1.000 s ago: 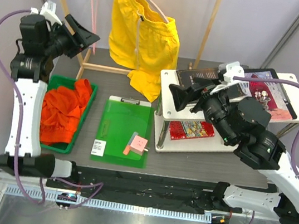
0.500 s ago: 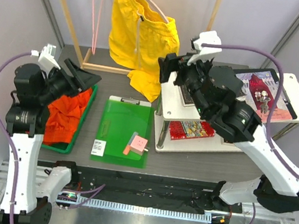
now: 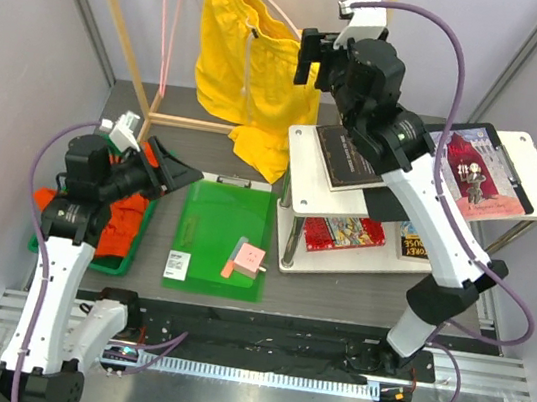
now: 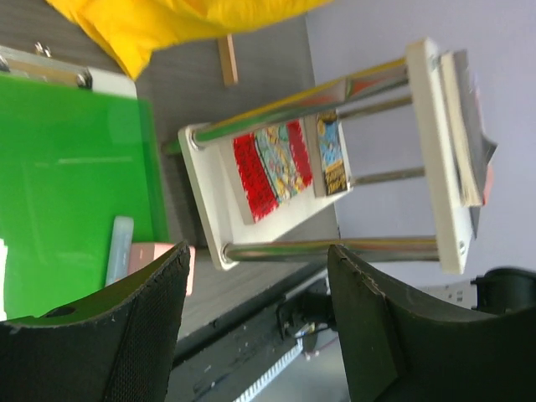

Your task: Remove the shorts from the hanger

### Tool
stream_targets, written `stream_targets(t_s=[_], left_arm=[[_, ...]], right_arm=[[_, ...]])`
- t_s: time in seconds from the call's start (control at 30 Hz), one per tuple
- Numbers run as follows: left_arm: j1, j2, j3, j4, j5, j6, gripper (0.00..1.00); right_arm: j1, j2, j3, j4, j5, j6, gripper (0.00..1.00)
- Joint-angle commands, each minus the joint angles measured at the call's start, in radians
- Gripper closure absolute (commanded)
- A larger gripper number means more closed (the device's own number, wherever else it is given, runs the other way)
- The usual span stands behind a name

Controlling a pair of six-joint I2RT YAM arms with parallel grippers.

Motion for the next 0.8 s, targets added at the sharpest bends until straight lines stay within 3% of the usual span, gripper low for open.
stream_targets(t_s=[0.0, 0.13, 0.4, 0.5, 0.53, 0.63, 0.77], left_arm=[[-0.077, -0.007, -0.034, 0.065, 0.05, 0.019, 0.33], [-0.097, -0.034, -0.069, 0.067, 0.073, 0.024, 0.34], [-0.097, -0.094, -0.069, -0.005, 0.119, 0.056, 0.34], [-0.095, -0.111, -0.05, -0.05, 0.128, 0.074, 0.34], [-0.095, -0.119, -0.038, -0.068, 0.128, 0.08, 0.34], [-0.097, -0.128, -0.008, -0.122, 0.125, 0.111, 0.34], [-0.097, -0.148, 0.019, -0.167, 0.122, 0.133, 0.34]], right_arm=[[-0.08, 0.049, 0.051, -0.018, -0.148, 0.062, 0.08], [-0.125, 0.106, 0.076, -0.015, -0.247, 0.059, 0.08], [-0.142, 0.169, 0.079, -0.012, -0.29, 0.041, 0.11], [-0.142, 0.198, 0.087, -0.004, -0.297, 0.037, 0.19], [-0.142, 0.205, 0.09, 0.007, -0.297, 0.043, 0.28], [-0.142, 0.232, 0.11, 0.033, -0.311, 0.077, 0.41], [-0.142, 0.248, 0.123, 0.056, -0.325, 0.115, 0.45]])
